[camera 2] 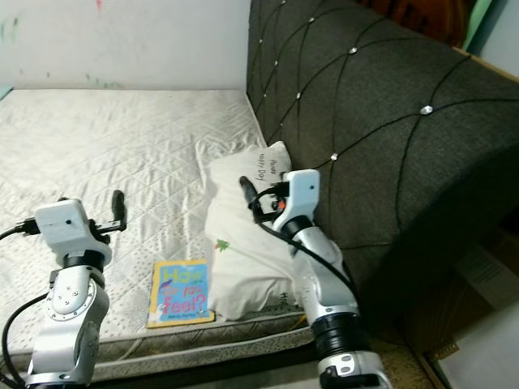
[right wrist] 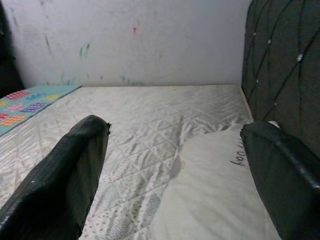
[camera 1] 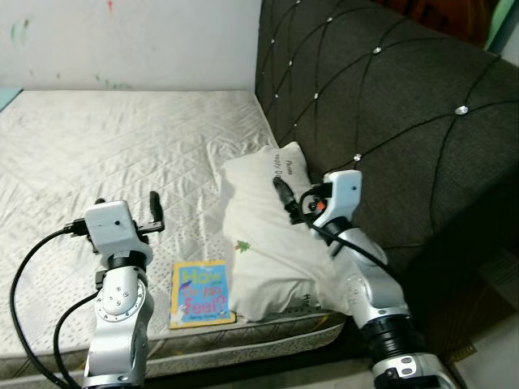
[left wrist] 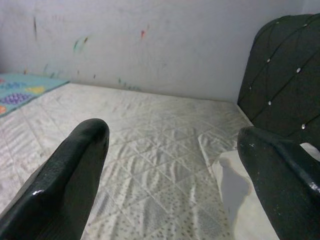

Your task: Clean up the room

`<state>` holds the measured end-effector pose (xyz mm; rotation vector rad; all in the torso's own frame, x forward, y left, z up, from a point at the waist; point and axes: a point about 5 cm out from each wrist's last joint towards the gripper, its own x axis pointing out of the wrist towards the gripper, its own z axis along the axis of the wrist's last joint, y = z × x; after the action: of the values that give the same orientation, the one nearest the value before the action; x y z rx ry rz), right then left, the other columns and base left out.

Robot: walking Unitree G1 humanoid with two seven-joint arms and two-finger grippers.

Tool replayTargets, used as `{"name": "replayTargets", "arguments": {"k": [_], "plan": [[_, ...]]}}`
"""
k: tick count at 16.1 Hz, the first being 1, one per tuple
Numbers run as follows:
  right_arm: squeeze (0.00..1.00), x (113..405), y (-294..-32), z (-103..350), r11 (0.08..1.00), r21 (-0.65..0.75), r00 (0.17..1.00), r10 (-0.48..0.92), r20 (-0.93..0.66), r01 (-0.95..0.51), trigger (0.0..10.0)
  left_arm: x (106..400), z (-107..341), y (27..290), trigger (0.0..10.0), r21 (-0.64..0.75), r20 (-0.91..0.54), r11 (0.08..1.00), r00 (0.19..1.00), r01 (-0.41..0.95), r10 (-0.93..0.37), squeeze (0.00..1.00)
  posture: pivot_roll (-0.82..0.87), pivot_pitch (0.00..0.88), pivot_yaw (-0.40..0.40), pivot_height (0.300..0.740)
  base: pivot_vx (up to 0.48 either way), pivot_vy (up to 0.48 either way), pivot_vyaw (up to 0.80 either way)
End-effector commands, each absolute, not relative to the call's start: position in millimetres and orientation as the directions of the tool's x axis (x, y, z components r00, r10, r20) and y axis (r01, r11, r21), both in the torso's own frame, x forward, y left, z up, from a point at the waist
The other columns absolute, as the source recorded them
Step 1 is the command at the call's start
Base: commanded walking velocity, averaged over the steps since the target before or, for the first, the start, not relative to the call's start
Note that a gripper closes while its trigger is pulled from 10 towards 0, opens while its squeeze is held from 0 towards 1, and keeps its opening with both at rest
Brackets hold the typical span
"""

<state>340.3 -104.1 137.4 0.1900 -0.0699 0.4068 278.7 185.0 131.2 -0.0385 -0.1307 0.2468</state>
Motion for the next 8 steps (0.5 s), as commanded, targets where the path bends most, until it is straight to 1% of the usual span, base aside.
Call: {"name": "replayTargets", "arguments": {"k": [1,4,6,7,8], "plan": [[0.00,343,-105,143,0.907,0.165,0.921,0.373,0.114,-0.388,10.0,282,130,183,10.0,-0.063,0.103,0.972,0.967,-0.226,0.232,0.00,0.09,0.009,-0.074,0.740,0.000,0.000,0.00],[0.00,341,-99,138,0.905,0.182,0.923,0.373,0.100,-0.385,10.0,278,123,185,10.0,-0.094,0.075,0.969,0.969,-0.229,0.236,0.00,0.09,0.022,-0.066,0.740,0.000,0.000,0.00],[0.00,339,-84,137,0.887,0.203,0.910,0.401,0.106,-0.414,10.0,277,118,181,10.0,-0.110,0.055,0.973,0.976,-0.204,0.211,0.00,0.09,0.030,-0.071,0.740,0.000,0.000,0.00],[0.00,338,-82,138,0.883,0.195,0.904,0.412,0.114,-0.427,10.0,279,120,180,10.0,-0.113,0.056,0.973,0.977,-0.200,0.207,0.00,0.09,0.033,-0.072,0.740,0.000,0.000,-0.60],[0.00,337,-84,139,0.887,0.178,0.904,0.412,0.115,-0.426,10.0,283,123,176,10.0,-0.110,0.065,0.978,0.980,-0.178,0.186,0.00,0.08,0.050,-0.078,0.740,0.000,0.000,0.46]]}}
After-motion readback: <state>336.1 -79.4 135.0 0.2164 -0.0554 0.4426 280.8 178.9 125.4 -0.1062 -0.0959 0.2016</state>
